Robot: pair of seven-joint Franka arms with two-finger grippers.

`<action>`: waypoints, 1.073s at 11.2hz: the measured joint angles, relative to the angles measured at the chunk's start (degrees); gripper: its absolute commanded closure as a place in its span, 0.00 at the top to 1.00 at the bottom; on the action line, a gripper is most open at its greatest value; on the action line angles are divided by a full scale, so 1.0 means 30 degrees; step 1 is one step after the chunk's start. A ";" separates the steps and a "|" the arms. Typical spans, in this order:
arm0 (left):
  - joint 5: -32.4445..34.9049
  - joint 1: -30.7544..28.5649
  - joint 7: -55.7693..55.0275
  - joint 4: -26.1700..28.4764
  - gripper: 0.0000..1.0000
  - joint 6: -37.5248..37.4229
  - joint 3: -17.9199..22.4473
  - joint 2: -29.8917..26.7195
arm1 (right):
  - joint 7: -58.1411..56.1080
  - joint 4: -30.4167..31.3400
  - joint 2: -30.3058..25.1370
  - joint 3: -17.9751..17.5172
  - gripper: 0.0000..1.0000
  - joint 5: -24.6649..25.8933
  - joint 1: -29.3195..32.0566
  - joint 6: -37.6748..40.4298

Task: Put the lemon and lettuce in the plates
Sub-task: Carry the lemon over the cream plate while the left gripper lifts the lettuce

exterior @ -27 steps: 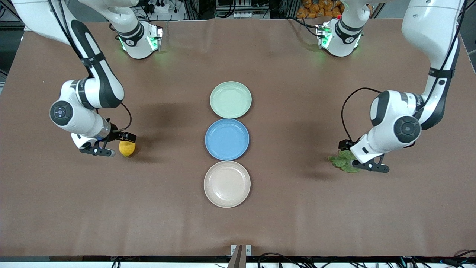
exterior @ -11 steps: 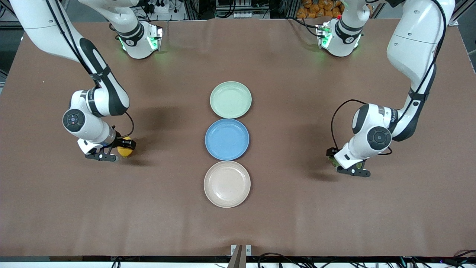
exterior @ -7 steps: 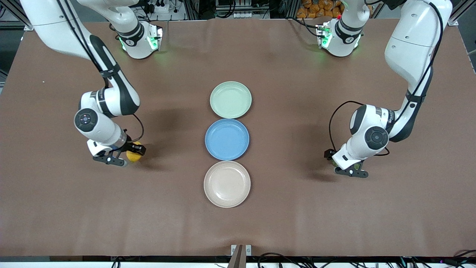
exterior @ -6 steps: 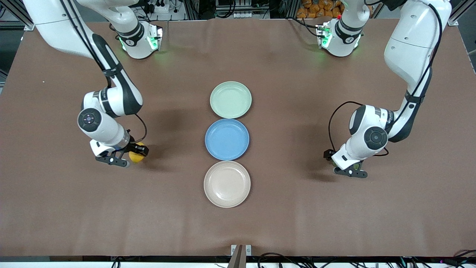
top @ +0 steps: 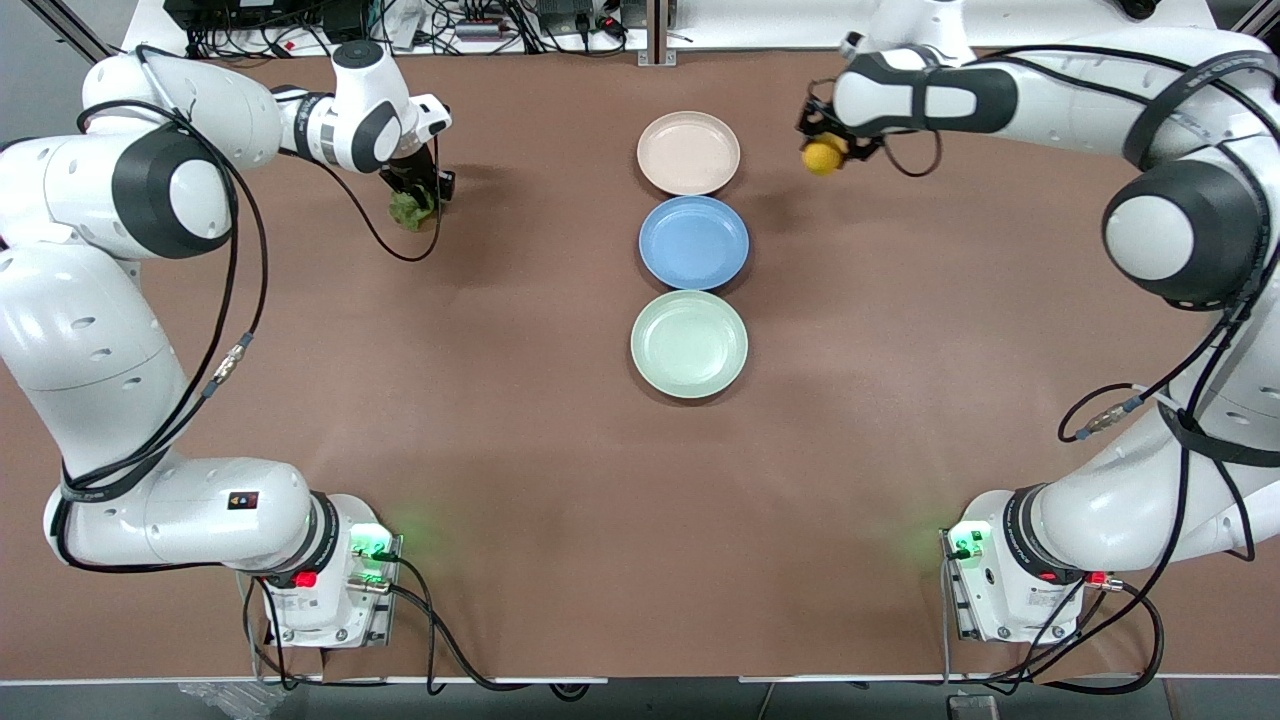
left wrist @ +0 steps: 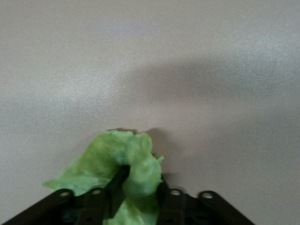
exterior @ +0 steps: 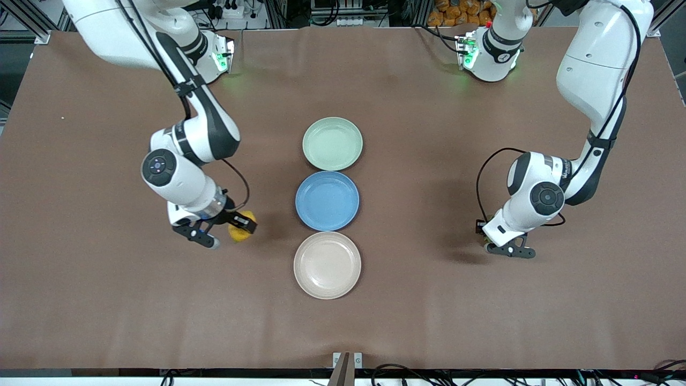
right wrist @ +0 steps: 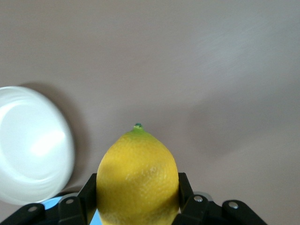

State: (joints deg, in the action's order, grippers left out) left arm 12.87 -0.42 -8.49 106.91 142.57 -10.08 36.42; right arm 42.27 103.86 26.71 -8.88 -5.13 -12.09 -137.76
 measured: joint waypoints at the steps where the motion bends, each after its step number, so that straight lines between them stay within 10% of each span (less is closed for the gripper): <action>1: 0.0008 0.0003 -0.0182 -0.0014 0.00 -0.0028 0.0000 -0.0076 | 0.0999 -0.0955 0.0468 -0.0015 0.00 -0.0509 -0.0678 0.0035; 12: 0.0008 0.1728 -0.5053 -0.0257 0.00 -0.5436 -0.2318 -0.2953 | 0.8190 -0.9892 0.8297 0.1843 0.00 -0.0731 -0.5980 -0.2205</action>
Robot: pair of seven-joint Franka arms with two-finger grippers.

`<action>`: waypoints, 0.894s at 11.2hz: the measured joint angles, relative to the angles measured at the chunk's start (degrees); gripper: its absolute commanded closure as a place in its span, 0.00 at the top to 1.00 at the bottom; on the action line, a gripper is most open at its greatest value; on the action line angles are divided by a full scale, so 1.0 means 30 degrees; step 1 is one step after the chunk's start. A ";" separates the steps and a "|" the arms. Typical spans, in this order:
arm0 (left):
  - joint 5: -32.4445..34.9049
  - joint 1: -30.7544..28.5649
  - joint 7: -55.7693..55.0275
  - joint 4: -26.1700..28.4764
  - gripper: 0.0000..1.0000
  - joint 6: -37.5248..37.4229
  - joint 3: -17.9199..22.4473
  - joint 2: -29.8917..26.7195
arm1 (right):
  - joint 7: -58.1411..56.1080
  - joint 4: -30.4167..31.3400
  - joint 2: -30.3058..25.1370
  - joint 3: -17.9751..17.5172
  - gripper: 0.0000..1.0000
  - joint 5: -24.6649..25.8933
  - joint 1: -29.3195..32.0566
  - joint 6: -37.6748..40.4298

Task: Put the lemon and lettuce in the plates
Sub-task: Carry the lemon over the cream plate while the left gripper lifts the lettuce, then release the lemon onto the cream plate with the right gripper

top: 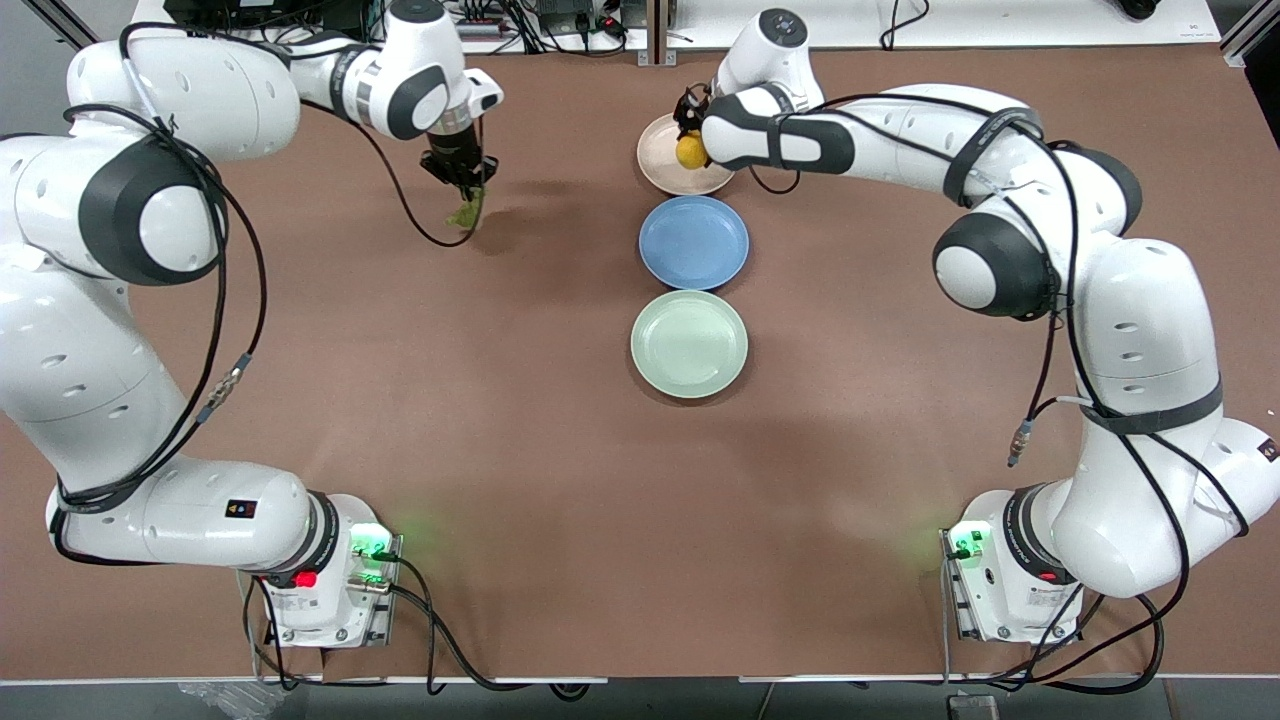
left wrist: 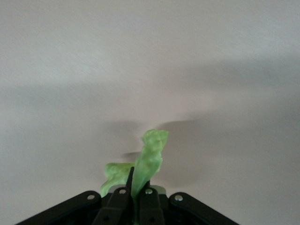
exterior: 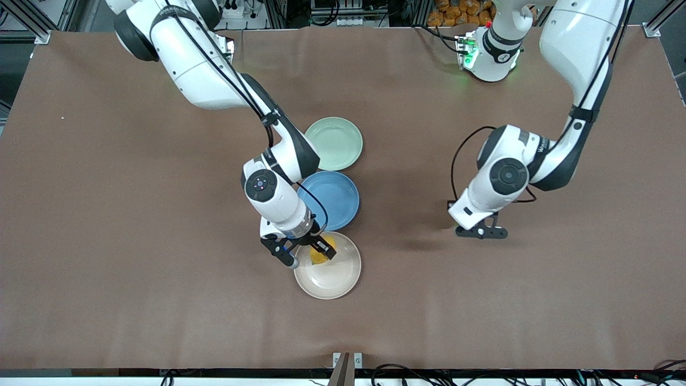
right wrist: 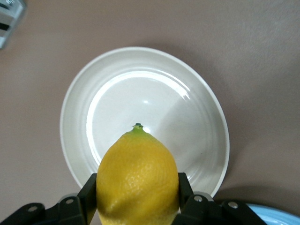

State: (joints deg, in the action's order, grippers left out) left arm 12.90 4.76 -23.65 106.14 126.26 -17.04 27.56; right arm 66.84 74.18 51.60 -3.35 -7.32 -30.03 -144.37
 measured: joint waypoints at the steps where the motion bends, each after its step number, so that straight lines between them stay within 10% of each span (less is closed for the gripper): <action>1: 0.0000 0.0021 -0.0963 0.0000 0.00 -0.0659 -0.0718 -0.0183 | 0.0013 -0.0113 0.0311 0.0176 0.01 0.0000 -0.0215 -0.0007; 3: 0.0000 0.0082 -0.2770 -0.0006 0.00 -0.1469 -0.2021 -0.0281 | 0.0014 -0.0253 0.0781 0.0530 0.31 0.0006 -0.0468 -0.0034; 5: 0.0000 0.0101 -0.3931 -0.0191 0.00 -0.2677 -0.2919 -0.0354 | -0.0009 -0.0348 0.1033 0.0714 1.00 0.0322 -0.0565 -0.0034; 10: -0.0121 0.0062 -0.6730 -0.0348 0.00 -0.4196 -0.5192 -0.0435 | 0.0010 -0.0516 0.0196 0.0897 1.00 0.0464 0.0116 0.0012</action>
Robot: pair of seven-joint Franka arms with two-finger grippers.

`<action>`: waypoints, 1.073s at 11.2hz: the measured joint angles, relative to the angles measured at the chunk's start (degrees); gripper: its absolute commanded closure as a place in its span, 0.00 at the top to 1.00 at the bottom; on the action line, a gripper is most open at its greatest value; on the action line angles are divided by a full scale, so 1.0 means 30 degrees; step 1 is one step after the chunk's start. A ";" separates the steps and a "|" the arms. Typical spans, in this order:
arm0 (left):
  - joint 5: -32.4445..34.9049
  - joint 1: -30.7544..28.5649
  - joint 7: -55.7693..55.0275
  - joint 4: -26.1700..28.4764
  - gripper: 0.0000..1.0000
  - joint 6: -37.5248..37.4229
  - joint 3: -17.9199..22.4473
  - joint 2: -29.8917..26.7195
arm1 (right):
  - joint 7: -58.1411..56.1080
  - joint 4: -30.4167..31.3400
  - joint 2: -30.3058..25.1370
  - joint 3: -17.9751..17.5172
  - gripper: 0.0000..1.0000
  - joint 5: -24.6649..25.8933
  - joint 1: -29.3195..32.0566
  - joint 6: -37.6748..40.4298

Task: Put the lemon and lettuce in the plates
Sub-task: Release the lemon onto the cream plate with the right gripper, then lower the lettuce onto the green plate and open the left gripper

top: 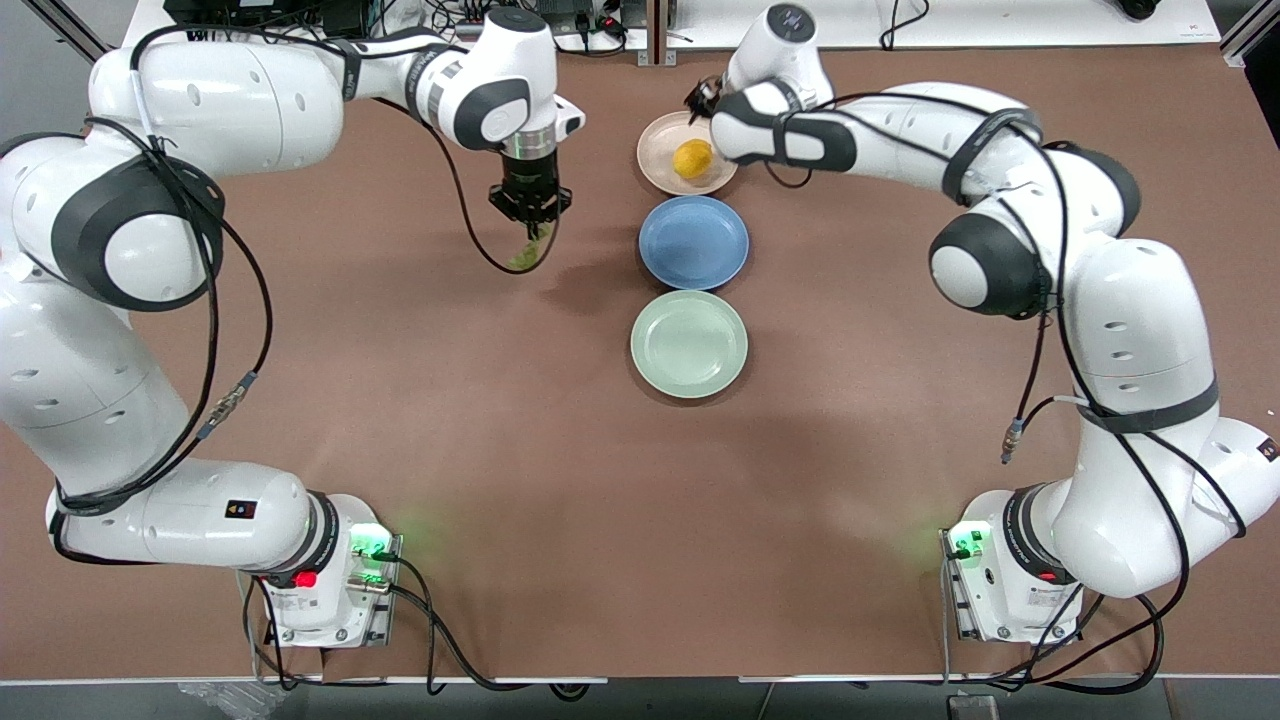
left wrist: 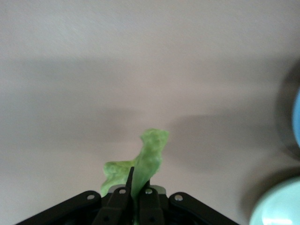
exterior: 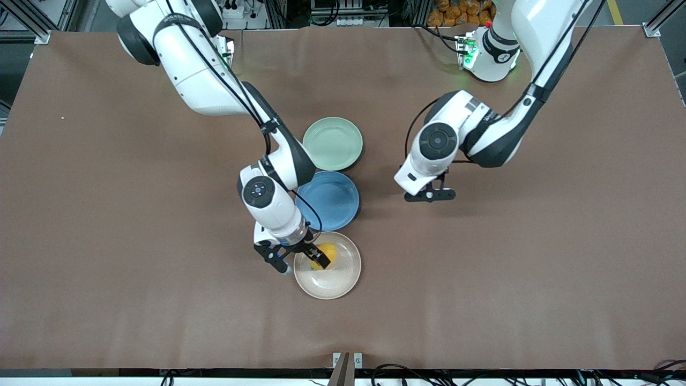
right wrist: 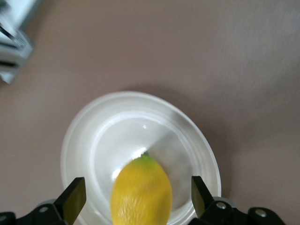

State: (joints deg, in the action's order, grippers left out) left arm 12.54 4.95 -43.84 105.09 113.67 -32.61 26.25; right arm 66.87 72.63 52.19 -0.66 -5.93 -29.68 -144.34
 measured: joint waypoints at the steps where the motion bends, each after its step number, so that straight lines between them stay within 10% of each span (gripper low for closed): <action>1: -0.0291 0.0019 -0.0377 -0.0059 0.00 -0.0050 -0.0414 -0.0008 | -0.0005 0.0138 -0.0671 -0.0080 1.00 0.0000 0.0323 0.0246; 6: -0.3117 0.0548 -0.2584 -0.0611 0.00 -0.0092 -0.2837 -0.0007 | -0.3598 0.1667 -0.5409 -0.0761 1.00 0.0031 0.2745 0.6511; 12: -0.3815 0.5412 -0.6447 -0.1746 0.00 0.1225 -0.2547 0.1859 | -1.2132 0.5346 -1.1405 -0.1229 1.00 0.0077 0.6130 1.2415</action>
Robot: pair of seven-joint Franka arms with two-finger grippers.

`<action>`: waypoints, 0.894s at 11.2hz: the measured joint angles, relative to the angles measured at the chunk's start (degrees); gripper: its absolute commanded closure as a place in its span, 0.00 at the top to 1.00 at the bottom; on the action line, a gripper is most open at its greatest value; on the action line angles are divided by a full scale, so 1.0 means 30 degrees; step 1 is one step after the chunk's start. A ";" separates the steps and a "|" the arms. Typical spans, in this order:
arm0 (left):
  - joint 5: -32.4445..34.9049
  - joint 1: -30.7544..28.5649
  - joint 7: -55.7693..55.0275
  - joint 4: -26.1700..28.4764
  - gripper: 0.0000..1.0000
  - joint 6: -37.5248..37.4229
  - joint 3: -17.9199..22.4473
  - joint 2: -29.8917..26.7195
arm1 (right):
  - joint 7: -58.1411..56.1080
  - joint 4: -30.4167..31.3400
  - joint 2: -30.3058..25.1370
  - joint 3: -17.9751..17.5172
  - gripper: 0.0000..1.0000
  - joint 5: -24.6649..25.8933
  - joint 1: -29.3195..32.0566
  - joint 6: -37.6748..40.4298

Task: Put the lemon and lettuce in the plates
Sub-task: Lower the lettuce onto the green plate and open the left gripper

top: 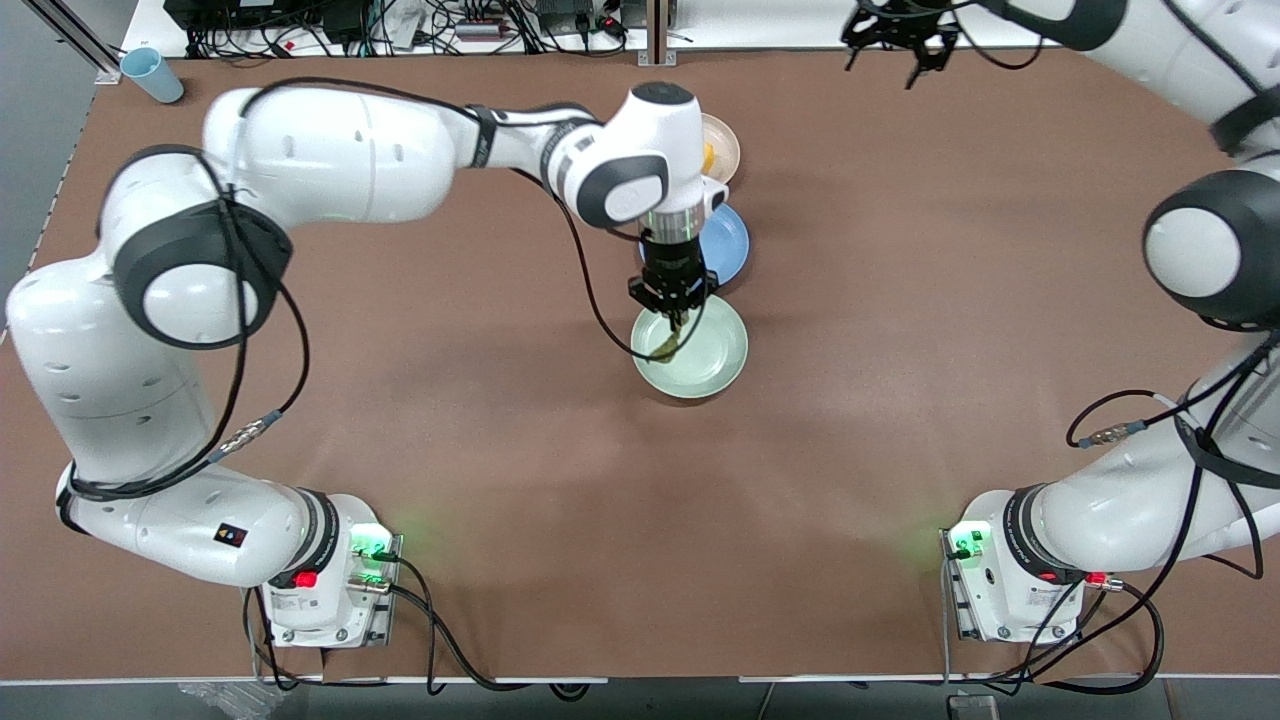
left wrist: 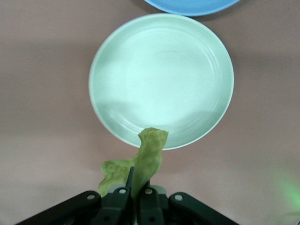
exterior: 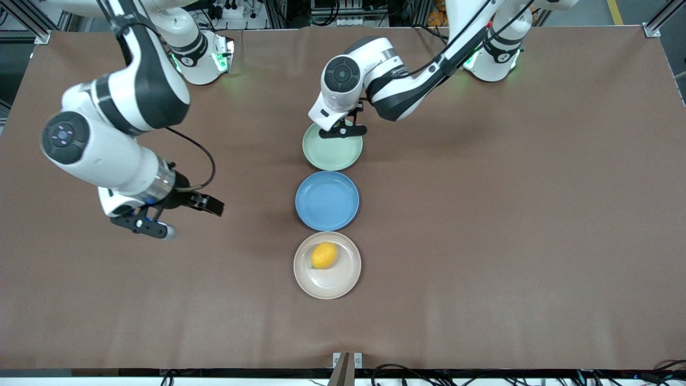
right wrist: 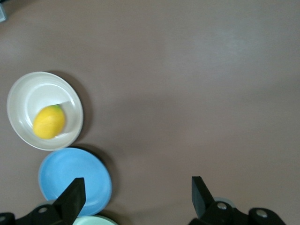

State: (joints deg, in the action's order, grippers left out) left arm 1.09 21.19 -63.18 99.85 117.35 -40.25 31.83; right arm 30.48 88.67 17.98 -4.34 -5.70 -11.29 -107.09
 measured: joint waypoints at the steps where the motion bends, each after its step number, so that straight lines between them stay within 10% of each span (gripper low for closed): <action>1: 0.0176 0.0673 -0.0233 -0.0068 0.00 0.0761 0.0639 0.0488 | -0.1092 0.0744 -0.0638 -0.0004 1.00 0.0010 0.0458 0.0040; 2: 0.0304 0.1570 -0.0423 -0.0330 0.00 0.1363 0.1656 0.0986 | -0.2129 0.1382 -0.1227 -0.0009 1.00 0.0010 0.0891 0.0203; 4: 0.0330 0.3659 -0.0882 -0.1601 1.00 0.1704 0.4070 0.1899 | -0.3347 0.1920 -0.2076 -0.0012 1.00 0.0010 0.1421 0.1187; 10: 0.0714 0.6891 -0.2167 -0.3318 1.00 0.1702 0.6804 0.2550 | -0.6418 0.2378 -0.4193 -0.0036 1.00 0.0012 0.2434 0.2620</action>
State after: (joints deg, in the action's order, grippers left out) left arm 3.23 41.86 -69.68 89.90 122.46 -19.84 39.48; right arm 11.22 95.81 5.40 -4.45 -5.66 -3.99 -99.23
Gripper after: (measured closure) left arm 0.344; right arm 0.000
